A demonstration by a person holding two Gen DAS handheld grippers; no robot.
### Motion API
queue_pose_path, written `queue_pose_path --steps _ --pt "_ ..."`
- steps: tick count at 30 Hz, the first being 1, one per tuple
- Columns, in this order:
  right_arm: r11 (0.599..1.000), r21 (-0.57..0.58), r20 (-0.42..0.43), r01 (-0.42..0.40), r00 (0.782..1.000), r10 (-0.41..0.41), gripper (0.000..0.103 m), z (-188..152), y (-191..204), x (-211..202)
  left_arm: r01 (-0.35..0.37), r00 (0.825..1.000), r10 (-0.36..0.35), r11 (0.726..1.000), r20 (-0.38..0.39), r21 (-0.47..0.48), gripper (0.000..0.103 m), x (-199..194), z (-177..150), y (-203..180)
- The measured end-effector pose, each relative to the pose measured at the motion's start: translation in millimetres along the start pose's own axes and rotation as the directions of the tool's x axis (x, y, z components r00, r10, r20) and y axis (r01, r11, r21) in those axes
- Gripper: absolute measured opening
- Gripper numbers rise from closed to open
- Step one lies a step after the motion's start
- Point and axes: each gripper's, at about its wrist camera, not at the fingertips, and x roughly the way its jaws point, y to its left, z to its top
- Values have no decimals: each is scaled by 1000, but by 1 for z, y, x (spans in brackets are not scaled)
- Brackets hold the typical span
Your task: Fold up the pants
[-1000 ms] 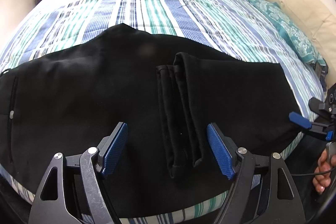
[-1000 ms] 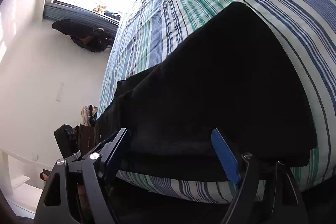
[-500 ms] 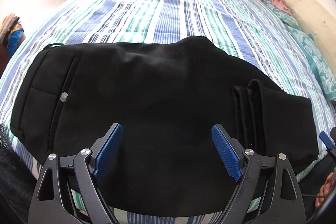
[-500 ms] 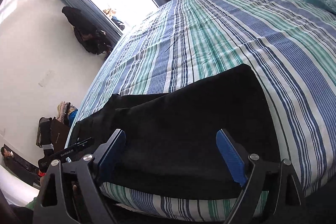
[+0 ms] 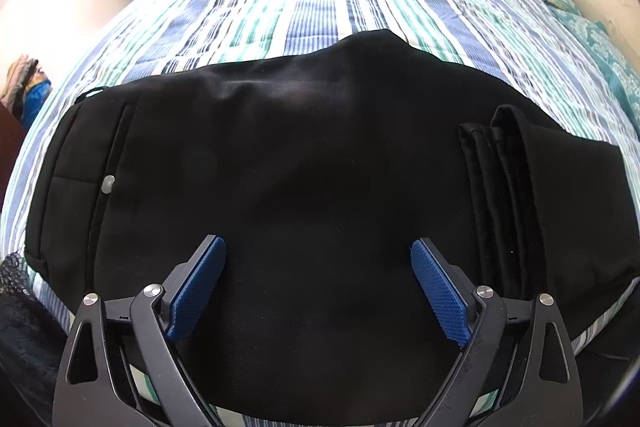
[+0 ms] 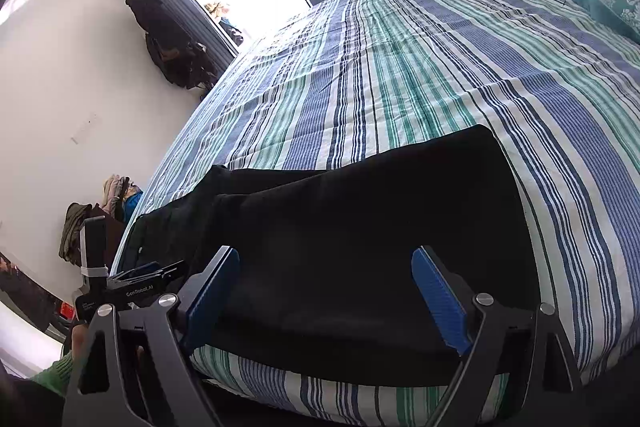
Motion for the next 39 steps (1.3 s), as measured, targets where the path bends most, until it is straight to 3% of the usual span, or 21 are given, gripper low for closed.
queue_pose_path --steps 5,15,23,34,39 --pt "998 -58 -13 16 1000 -16 88 -2 10 3 -9 1000 9 1000 -10 16 101 4 -2 -2" --pt "991 -132 -20 23 999 -26 88 -6 27 4 -11 1000 11 1000 -12 15 102 5 -4 -2" --pt "965 -227 137 134 985 -104 88 -1 45 -23 -15 1000 15 1000 -14 9 102 6 -4 -3" --pt "971 -195 127 139 985 -115 88 1 35 -21 34 999 -35 994 -6 -102 102 -14 -1 19" --pt "974 -177 127 141 985 -119 88 3 30 -22 93 996 -92 985 15 -142 101 -40 9 51"
